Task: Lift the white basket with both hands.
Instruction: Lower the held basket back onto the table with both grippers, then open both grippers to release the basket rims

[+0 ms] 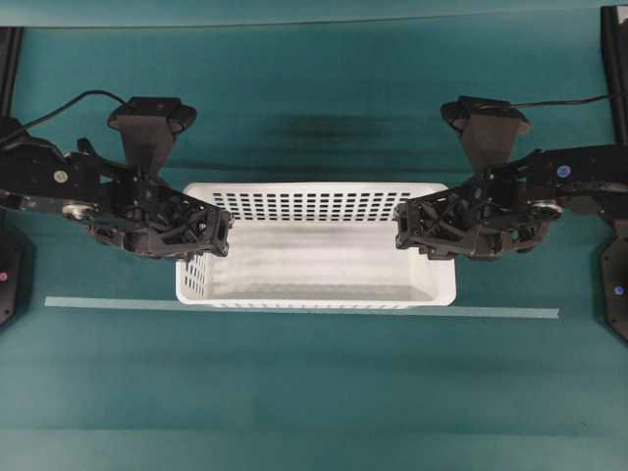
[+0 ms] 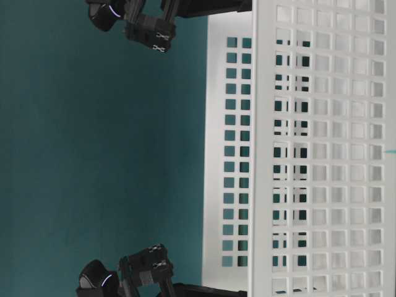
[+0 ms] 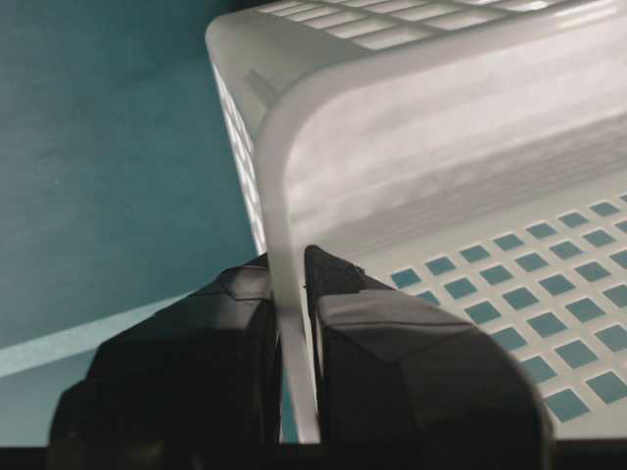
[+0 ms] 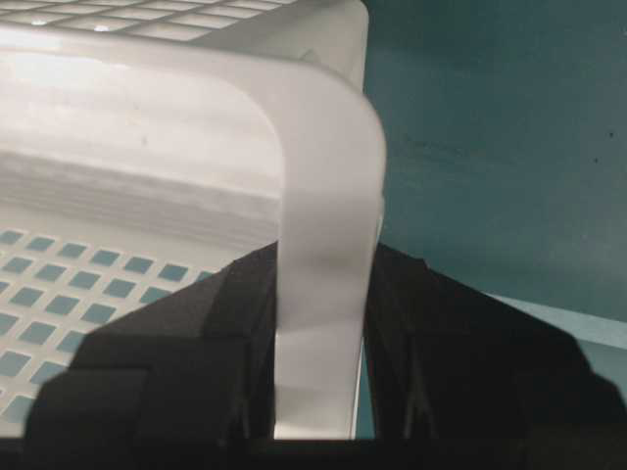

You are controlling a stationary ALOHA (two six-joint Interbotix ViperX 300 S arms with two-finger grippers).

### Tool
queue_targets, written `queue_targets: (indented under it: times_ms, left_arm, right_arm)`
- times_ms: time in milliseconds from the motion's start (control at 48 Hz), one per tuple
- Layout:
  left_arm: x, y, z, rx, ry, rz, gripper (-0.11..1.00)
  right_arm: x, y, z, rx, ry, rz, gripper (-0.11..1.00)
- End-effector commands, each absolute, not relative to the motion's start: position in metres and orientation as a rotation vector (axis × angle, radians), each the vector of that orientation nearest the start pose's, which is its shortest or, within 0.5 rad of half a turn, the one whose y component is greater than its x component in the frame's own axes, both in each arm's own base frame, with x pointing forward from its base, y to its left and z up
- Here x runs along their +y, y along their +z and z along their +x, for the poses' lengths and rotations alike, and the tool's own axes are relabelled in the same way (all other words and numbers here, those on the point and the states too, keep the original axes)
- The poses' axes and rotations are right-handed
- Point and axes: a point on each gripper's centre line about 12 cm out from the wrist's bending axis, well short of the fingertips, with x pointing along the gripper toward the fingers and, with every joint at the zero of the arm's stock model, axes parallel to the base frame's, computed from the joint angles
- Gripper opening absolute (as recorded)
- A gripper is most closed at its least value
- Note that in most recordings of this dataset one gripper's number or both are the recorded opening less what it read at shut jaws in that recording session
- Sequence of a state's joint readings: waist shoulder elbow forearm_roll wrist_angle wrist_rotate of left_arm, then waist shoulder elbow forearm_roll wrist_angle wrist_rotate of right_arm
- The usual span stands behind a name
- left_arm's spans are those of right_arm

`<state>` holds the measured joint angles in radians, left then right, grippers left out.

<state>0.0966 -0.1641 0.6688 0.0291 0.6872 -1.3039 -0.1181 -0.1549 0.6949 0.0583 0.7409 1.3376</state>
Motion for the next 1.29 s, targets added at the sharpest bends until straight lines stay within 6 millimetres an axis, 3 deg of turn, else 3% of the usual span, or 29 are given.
queue_targets:
  times_ms: [0,459,542,647,751,813,959,1147,1272]
  left_arm:
    - [0.033,0.176,0.317,0.957,0.844,-1.153,0.05]
    - [0.032,0.174,0.317,0.884,0.783,-1.169,0.07]
    - [0.032,0.174,0.317,0.885,0.785,-1.172,0.22]
    - [0.032,0.174,0.317,0.885,0.785,-1.17,0.51]
    - [0.032,0.174,0.317,0.883,0.785,-1.174,0.81]
    - [0.033,0.174,0.317,0.882,0.785,-1.172,0.93]
    - [0.032,0.175,0.318,0.88,0.781,-1.172,0.89]
    - [0.033,0.175,0.317,0.876,0.776,-1.168,0.9]
    - [0.034,0.187,0.311,0.846,0.753,-1.17,0.91]
  right_arm:
    - [-0.03,0.155,0.3,1.06,-0.955,1.259,0.25]
    - [-0.027,0.155,0.303,0.996,-0.902,1.287,0.24]
    - [-0.027,0.155,0.304,0.993,-0.9,1.287,0.24]
    - [-0.027,0.156,0.305,0.982,-0.893,1.29,0.27]
    - [-0.027,0.157,0.308,0.967,-0.88,1.297,0.5]
    - [-0.027,0.158,0.309,0.962,-0.876,1.299,0.65]
    - [-0.028,0.158,0.31,0.942,-0.863,1.304,0.92]
    - [-0.028,0.16,0.31,0.935,-0.855,1.293,0.92]
    - [-0.03,0.167,0.308,0.917,-0.838,1.274,0.92]
